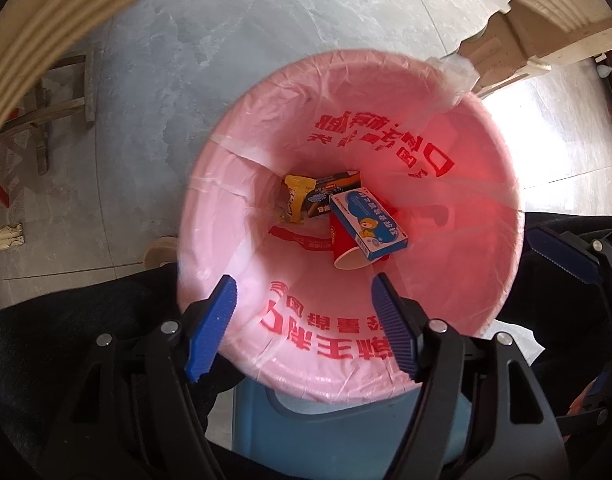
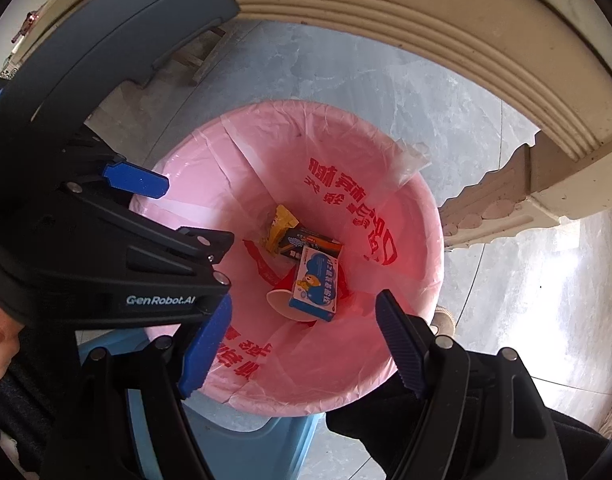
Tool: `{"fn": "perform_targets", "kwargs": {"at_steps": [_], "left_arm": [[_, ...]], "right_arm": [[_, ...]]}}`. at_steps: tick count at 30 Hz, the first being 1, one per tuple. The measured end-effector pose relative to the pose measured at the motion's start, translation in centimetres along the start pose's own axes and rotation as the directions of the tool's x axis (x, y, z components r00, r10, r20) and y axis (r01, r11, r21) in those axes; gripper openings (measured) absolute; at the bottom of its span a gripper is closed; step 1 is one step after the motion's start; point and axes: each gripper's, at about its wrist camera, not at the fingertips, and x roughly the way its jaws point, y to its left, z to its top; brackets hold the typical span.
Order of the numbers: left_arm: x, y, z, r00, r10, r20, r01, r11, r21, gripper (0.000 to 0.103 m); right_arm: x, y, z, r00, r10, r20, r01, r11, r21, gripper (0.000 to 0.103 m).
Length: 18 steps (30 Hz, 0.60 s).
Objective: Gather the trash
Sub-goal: 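Move both tools back toward the table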
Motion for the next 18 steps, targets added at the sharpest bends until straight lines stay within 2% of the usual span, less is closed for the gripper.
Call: {"fn": "perform_targets", "kwargs": {"at_steps": [5,9,10,12,16,18], "left_arm": [[-4.7,0.4,-1.8,0.996,0.017,0.092,-0.017,1.000,0.003,0.069],[-10.8,1.2,-3.3,0.979,0.026,0.203,-0.030,0.999,0.017,0.069],[-12.8,1.5,-3.5,0.971,0.035,0.238,-0.042,0.999,0.023,0.070],[-17.0,2.1,-3.8,0.949,0.059,0.311,-0.075,0.996,0.039,0.078],[-25.3,3.4,-3.6,0.896,0.115,0.430,-0.151,0.987,0.050,0.084],[-29.1,3.8,-3.3,0.877,0.117,0.466,-0.168,0.983,0.071,0.087]], "right_arm": [[-4.1,0.4,-0.8,0.998,0.002,0.069,-0.002,1.000,0.005,0.075],[-9.8,0.4,-0.9,0.986,0.014,0.169,-0.013,1.000,-0.009,0.083],[-11.5,0.4,-0.8,0.980,0.012,0.199,-0.010,1.000,-0.013,0.086],[-14.7,0.3,-0.3,0.967,0.009,0.253,-0.003,1.000,-0.023,0.092],[-21.1,-0.1,1.1,0.936,0.006,0.353,0.015,0.998,-0.056,0.093],[-24.2,-0.2,2.1,0.921,0.010,0.390,0.025,0.996,-0.085,0.095]]}}
